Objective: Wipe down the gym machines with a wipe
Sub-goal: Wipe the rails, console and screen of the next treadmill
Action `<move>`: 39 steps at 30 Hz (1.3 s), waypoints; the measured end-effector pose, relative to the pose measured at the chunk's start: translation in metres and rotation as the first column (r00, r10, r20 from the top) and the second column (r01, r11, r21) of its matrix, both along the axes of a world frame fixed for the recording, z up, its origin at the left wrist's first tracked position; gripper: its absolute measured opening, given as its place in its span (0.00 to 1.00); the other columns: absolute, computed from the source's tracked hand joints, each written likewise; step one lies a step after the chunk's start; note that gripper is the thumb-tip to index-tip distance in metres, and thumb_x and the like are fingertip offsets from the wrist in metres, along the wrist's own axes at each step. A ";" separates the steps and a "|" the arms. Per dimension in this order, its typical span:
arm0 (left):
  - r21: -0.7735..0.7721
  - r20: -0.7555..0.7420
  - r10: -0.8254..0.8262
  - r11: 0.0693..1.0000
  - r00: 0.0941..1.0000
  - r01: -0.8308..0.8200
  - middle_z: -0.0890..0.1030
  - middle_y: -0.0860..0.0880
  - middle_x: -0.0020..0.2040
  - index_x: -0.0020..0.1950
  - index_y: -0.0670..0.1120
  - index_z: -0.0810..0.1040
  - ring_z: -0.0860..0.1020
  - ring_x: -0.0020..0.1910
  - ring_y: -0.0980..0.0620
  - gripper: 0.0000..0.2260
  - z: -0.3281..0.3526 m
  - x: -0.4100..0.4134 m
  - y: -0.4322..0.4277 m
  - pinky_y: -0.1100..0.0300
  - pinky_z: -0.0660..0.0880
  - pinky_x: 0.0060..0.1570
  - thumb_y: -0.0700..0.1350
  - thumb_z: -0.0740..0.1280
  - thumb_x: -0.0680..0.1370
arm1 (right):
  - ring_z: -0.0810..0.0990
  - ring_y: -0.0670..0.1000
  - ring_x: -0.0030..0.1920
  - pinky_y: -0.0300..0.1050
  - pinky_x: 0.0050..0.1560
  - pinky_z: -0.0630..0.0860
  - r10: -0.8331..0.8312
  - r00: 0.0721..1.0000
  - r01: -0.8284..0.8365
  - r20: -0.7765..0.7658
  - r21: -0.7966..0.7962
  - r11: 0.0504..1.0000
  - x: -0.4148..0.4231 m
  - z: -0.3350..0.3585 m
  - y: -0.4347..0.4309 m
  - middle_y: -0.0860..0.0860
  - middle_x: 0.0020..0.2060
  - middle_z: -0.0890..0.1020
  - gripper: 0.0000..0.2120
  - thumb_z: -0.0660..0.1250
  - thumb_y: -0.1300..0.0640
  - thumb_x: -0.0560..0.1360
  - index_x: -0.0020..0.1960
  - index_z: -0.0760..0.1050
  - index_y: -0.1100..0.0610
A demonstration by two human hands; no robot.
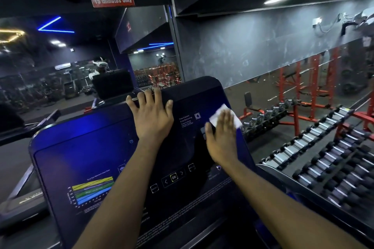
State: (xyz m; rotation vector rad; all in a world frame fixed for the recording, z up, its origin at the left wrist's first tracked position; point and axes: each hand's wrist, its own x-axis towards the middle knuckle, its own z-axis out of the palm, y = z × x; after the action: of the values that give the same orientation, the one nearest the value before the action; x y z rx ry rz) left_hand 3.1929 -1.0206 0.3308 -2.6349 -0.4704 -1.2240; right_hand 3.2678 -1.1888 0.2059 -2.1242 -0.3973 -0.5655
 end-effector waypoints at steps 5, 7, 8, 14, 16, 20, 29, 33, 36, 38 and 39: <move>-0.005 -0.003 -0.017 1.000 1.000 0.017 0.72 0.40 0.66 0.72 0.43 0.66 0.66 0.69 0.38 0.26 -0.001 -0.002 -0.001 0.34 0.49 0.74 0.60 0.51 0.83 | 0.33 0.49 0.80 0.52 0.80 0.38 0.213 0.958 -0.175 0.193 -0.197 0.965 -0.039 0.013 0.033 0.50 0.81 0.35 0.37 0.42 0.34 0.82 0.82 0.35 0.53; -0.008 -0.004 -0.026 1.000 1.000 0.026 0.72 0.40 0.67 0.73 0.43 0.65 0.66 0.70 0.38 0.26 -0.002 -0.004 0.000 0.34 0.49 0.75 0.60 0.51 0.83 | 0.34 0.49 0.81 0.52 0.80 0.39 0.259 0.943 -0.214 0.208 -0.216 0.953 -0.069 -0.018 0.028 0.49 0.81 0.37 0.36 0.47 0.36 0.84 0.82 0.36 0.52; -0.004 -0.002 -0.028 1.000 1.000 0.028 0.72 0.40 0.67 0.73 0.43 0.65 0.65 0.71 0.38 0.27 -0.003 -0.004 0.000 0.34 0.49 0.75 0.61 0.51 0.83 | 0.35 0.49 0.81 0.51 0.80 0.39 0.265 0.943 -0.221 0.201 -0.215 0.951 -0.080 -0.037 0.022 0.49 0.82 0.38 0.36 0.50 0.38 0.84 0.82 0.37 0.53; -0.009 -0.036 -0.020 1.000 0.999 0.020 0.68 0.40 0.72 0.77 0.43 0.61 0.61 0.74 0.38 0.31 -0.002 -0.007 -0.003 0.33 0.45 0.76 0.63 0.49 0.83 | 0.36 0.48 0.81 0.56 0.81 0.46 0.008 1.000 -0.008 0.003 -0.034 0.999 -0.059 -0.089 -0.018 0.51 0.81 0.38 0.36 0.44 0.37 0.83 0.82 0.36 0.54; -0.018 -0.057 -0.016 1.000 0.998 0.015 0.67 0.40 0.73 0.78 0.43 0.60 0.60 0.75 0.37 0.32 -0.002 -0.007 -0.003 0.33 0.43 0.76 0.65 0.49 0.83 | 0.35 0.50 0.81 0.57 0.81 0.45 -0.060 0.994 0.066 -0.091 0.063 0.996 -0.032 -0.065 -0.019 0.54 0.81 0.39 0.37 0.43 0.34 0.81 0.80 0.35 0.54; -0.011 -0.082 0.004 1.000 0.997 -0.005 0.66 0.39 0.73 0.78 0.42 0.58 0.59 0.76 0.36 0.35 -0.003 -0.005 -0.004 0.32 0.42 0.76 0.67 0.48 0.82 | 0.36 0.51 0.81 0.54 0.81 0.41 0.009 1.000 -0.008 -0.029 0.051 0.999 0.011 0.008 -0.009 0.55 0.82 0.41 0.39 0.45 0.35 0.82 0.82 0.38 0.59; -0.002 -0.085 0.015 1.000 0.996 -0.015 0.66 0.38 0.73 0.78 0.41 0.58 0.59 0.76 0.35 0.36 -0.004 -0.006 -0.003 0.32 0.42 0.76 0.67 0.48 0.82 | 0.35 0.48 0.80 0.50 0.81 0.40 0.033 0.995 -0.030 0.093 -0.042 0.999 -0.045 -0.075 -0.015 0.50 0.82 0.38 0.37 0.48 0.37 0.83 0.82 0.37 0.55; -0.003 -0.080 0.014 1.000 0.997 -0.015 0.66 0.39 0.73 0.78 0.41 0.58 0.59 0.75 0.35 0.36 -0.004 -0.008 -0.005 0.32 0.42 0.76 0.67 0.48 0.82 | 0.34 0.45 0.80 0.52 0.81 0.43 -0.071 0.992 0.081 -0.103 0.087 0.993 -0.063 -0.125 -0.028 0.50 0.81 0.37 0.39 0.42 0.33 0.80 0.82 0.36 0.54; -0.004 -0.077 0.003 1.000 0.997 -0.004 0.66 0.39 0.72 0.78 0.41 0.59 0.60 0.75 0.36 0.35 -0.003 -0.010 -0.004 0.32 0.43 0.76 0.66 0.48 0.82 | 0.36 0.49 0.81 0.49 0.81 0.40 -0.118 0.969 0.149 -0.218 0.130 0.980 -0.062 -0.141 -0.037 0.54 0.82 0.40 0.39 0.44 0.35 0.81 0.81 0.38 0.58; -0.006 -0.068 -0.004 1.000 0.998 0.004 0.66 0.39 0.73 0.78 0.41 0.59 0.59 0.76 0.36 0.34 -0.003 -0.012 -0.005 0.33 0.43 0.77 0.65 0.48 0.82 | 0.40 0.53 0.81 0.48 0.81 0.40 -0.148 0.945 0.207 -0.292 0.183 0.961 -0.057 -0.138 -0.041 0.58 0.82 0.44 0.36 0.52 0.42 0.84 0.81 0.42 0.62; -0.005 -0.067 -0.004 1.000 0.998 0.003 0.66 0.39 0.73 0.78 0.41 0.59 0.59 0.76 0.36 0.34 -0.003 -0.013 -0.005 0.33 0.43 0.77 0.65 0.48 0.83 | 0.42 0.54 0.82 0.49 0.81 0.41 -0.163 0.931 0.236 -0.326 0.201 0.951 -0.054 -0.135 -0.043 0.58 0.82 0.45 0.35 0.54 0.45 0.85 0.81 0.43 0.63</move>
State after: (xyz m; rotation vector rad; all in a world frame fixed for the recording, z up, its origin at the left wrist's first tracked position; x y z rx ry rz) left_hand 3.1802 -1.0261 0.3282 -2.6721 -0.4576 -1.1326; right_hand 3.2136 -1.2320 0.0705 -1.9873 0.0628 -0.3670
